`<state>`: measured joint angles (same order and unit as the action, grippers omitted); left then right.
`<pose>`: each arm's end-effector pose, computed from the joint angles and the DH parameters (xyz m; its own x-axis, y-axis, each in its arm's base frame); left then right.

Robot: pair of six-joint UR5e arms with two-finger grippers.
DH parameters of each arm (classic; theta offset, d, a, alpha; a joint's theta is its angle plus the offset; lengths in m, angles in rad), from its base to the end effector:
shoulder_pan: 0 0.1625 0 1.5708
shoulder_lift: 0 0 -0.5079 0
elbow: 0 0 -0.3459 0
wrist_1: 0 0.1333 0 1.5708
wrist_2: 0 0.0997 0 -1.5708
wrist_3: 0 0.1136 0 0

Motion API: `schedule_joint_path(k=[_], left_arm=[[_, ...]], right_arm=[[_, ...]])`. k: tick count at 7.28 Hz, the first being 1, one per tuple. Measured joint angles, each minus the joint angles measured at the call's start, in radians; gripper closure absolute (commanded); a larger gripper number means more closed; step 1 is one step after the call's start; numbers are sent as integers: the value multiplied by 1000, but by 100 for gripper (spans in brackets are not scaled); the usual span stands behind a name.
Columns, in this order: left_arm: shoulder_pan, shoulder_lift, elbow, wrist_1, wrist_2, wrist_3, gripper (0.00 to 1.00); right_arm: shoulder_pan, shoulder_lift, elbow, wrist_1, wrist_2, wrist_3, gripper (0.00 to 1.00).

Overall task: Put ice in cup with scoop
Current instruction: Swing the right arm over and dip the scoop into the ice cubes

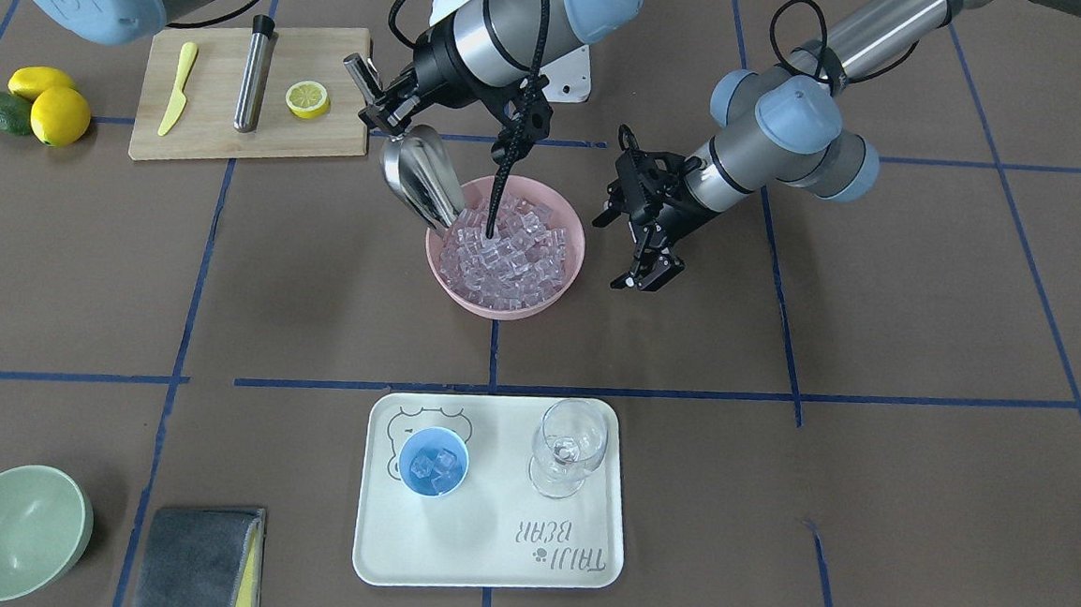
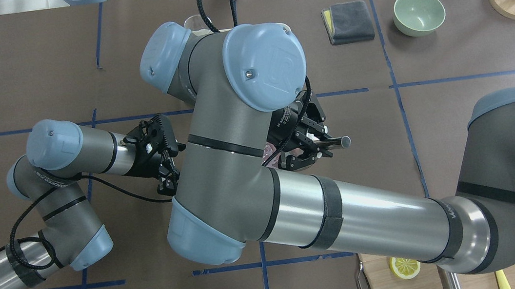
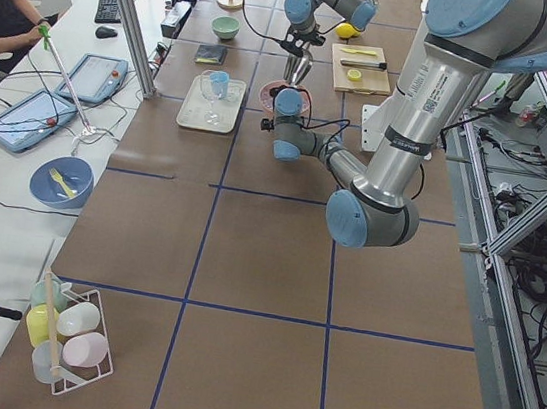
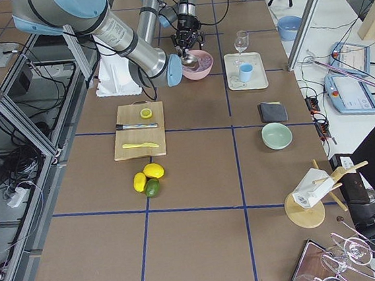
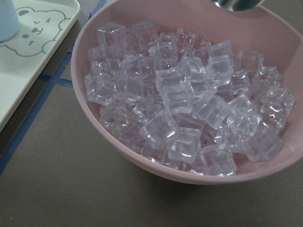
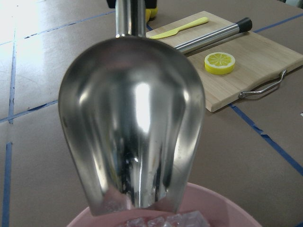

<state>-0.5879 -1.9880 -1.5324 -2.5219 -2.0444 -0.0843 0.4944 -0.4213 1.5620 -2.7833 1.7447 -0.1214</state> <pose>0.4950 -0.4278 0.4262 0.1413 0.9715 -0.1902 -0.1873 0.2149 0.9585 -0.5615 -0.4318 0.1746 0.3684 -0.9121 0.1800 0.9294 0.3655 -0.0503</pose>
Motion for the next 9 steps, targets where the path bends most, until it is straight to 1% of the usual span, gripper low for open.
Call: schedule_joint_path(k=[3, 6, 9], left_arm=[[0, 1, 1, -1, 1, 0, 0], [0, 1, 1, -2, 1, 0, 0], [0, 2, 0, -2, 1, 0, 0]], right_arm=[[-24, 11, -58, 15, -9, -22, 100], [-28, 16, -125, 80, -17, -27, 100], [-30, -1, -135, 138, -12, -29, 100]])
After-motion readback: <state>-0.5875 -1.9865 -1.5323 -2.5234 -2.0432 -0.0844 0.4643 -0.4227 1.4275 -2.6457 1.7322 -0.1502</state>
